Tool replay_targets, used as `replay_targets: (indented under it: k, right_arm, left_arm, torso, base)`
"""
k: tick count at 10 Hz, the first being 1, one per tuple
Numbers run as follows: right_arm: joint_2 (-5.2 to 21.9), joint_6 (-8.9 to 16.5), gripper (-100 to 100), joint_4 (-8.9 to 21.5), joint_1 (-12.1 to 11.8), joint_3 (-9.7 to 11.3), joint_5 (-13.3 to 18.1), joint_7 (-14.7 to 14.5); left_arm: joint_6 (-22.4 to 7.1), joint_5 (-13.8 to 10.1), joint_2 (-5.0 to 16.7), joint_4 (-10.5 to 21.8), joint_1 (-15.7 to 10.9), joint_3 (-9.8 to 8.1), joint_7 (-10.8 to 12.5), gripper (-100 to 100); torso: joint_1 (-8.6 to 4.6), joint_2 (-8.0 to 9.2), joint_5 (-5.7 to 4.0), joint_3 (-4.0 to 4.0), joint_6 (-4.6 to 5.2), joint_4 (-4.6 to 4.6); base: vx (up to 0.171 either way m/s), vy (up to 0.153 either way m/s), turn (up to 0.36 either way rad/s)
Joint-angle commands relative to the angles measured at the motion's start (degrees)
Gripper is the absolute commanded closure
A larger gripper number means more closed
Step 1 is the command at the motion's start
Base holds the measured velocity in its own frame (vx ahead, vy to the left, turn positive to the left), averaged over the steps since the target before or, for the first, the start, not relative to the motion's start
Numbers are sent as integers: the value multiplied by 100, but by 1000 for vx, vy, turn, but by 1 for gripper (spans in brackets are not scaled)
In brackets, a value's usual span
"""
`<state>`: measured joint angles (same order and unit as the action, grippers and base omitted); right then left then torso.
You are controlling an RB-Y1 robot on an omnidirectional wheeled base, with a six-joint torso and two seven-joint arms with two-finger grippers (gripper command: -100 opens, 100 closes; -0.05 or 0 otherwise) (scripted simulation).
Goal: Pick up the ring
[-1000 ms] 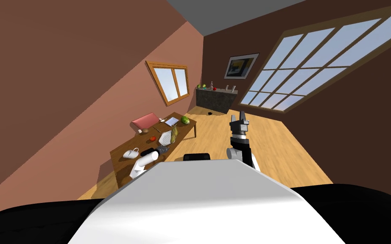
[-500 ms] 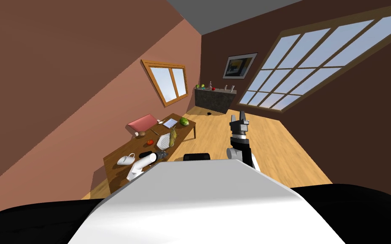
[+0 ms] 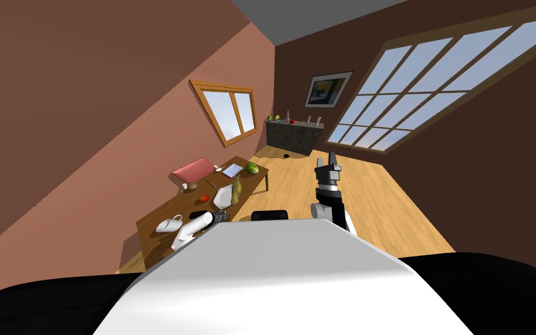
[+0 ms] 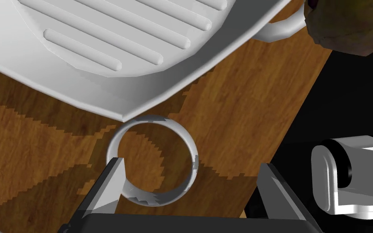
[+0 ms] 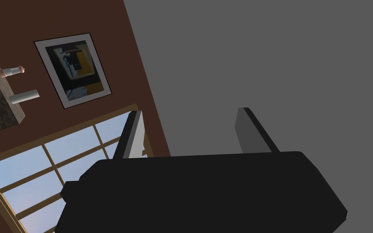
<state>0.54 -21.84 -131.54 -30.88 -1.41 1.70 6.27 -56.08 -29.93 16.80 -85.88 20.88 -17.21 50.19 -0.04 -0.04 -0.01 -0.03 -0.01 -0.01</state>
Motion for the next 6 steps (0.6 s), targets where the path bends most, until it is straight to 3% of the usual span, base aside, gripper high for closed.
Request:
replay_targets:
  k: [1, 4, 5, 6]
  right_arm:
    - [0, 0, 0, 0, 0, 0, 0, 0]
    - [0, 0, 0, 0, 0, 0, 0, 0]
    - [0, 0, 0, 0, 0, 0, 0, 0]
    - [0, 0, 0, 0, 0, 0, 0, 0]
  left_arm:
    - [131, 31, -60, 170, -55, 16, -72, -100]
    - [394, 94, -180, 509, -164, 47, -215, -100]
    - [313, 84, -155, 412, -133, 39, -172, -100]
    - [331, 87, -160, 421, -134, 41, -182, 100]
  torso:
    - [0, 0, 0, 0, 0, 0]
    - [8, -7, 2, -4, 0, -1]
    - [8, -8, 2, -4, 0, -2]
    - [4, -3, 1, -2, 0, -1]
  base:
    - [16, 11, 19]
    - [31, 26, 21]
    - [15, 11, 1]
    - [0, 0, 0]
